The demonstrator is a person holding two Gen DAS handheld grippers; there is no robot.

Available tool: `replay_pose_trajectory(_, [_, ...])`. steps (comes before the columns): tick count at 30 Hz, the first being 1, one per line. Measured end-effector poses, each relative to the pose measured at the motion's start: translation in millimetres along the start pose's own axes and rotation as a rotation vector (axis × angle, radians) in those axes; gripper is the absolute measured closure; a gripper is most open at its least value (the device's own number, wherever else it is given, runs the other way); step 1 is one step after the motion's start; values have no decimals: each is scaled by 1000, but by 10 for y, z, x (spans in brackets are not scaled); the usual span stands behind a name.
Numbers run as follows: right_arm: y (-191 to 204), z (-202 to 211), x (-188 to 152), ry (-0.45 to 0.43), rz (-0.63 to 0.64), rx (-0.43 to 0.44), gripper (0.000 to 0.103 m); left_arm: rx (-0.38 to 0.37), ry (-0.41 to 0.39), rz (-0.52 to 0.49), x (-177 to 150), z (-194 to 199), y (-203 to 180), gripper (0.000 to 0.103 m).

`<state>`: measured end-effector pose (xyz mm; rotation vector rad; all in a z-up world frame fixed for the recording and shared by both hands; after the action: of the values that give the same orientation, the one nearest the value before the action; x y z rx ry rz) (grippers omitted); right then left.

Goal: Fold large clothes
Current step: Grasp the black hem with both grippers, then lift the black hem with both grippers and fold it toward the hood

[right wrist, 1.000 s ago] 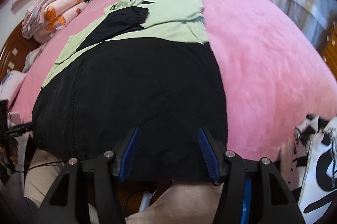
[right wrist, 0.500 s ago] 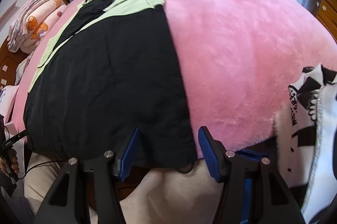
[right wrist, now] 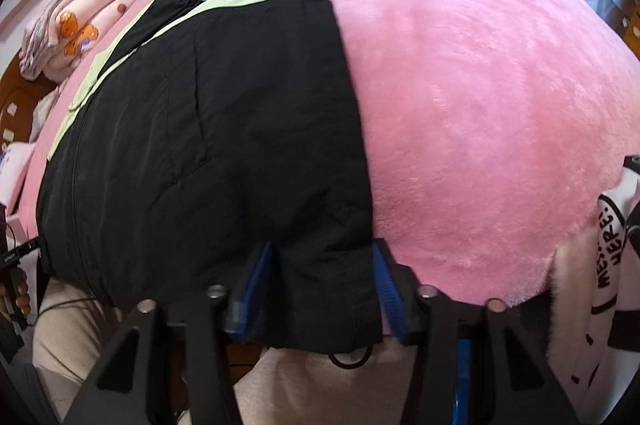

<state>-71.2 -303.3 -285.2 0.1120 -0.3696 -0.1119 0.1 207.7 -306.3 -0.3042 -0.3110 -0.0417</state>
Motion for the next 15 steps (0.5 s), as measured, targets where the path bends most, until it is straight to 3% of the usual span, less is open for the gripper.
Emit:
replay_pose_trajectory(2, [95,41,24,4,34,5,89,11,13,-9,20,-11,-41,16])
replay_pose_trajectory(3, [127,61,41,2,54,-5,91,16,20,-17,34,12,-70,33])
replay_pose_trajectory(4, [176,85,57,-1,83,-12,91,16,22,-21,50,46,-93,59])
replay_pose_trajectory(6, [293,171,97,-10,126,8,92,14,38,-21,82,99,-135,96])
replay_pose_trajectory(8, [442,302,181,-26,146,68,92,-5,45,-2,140,171,-212,97])
replay_pose_trajectory(10, [547,425,277,-48,147,118,93,-79,30,-4,219,263,-364,99])
replay_pose_trajectory(15, [750,752,805,-119,89,260,94,-346,-147,94,882,759,-758,100])
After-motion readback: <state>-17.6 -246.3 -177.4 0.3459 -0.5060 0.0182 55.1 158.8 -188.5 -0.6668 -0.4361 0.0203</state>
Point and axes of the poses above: each gripper's, at about its wrist camera, not at the fingertips, and z roughly against the way its jaws point, y to its left, x to its top, the point moved 9 cm from there along -z, roughly the way its jaws point, and after that the axes turned 5 degrees about -x, right-handed, at the moved point
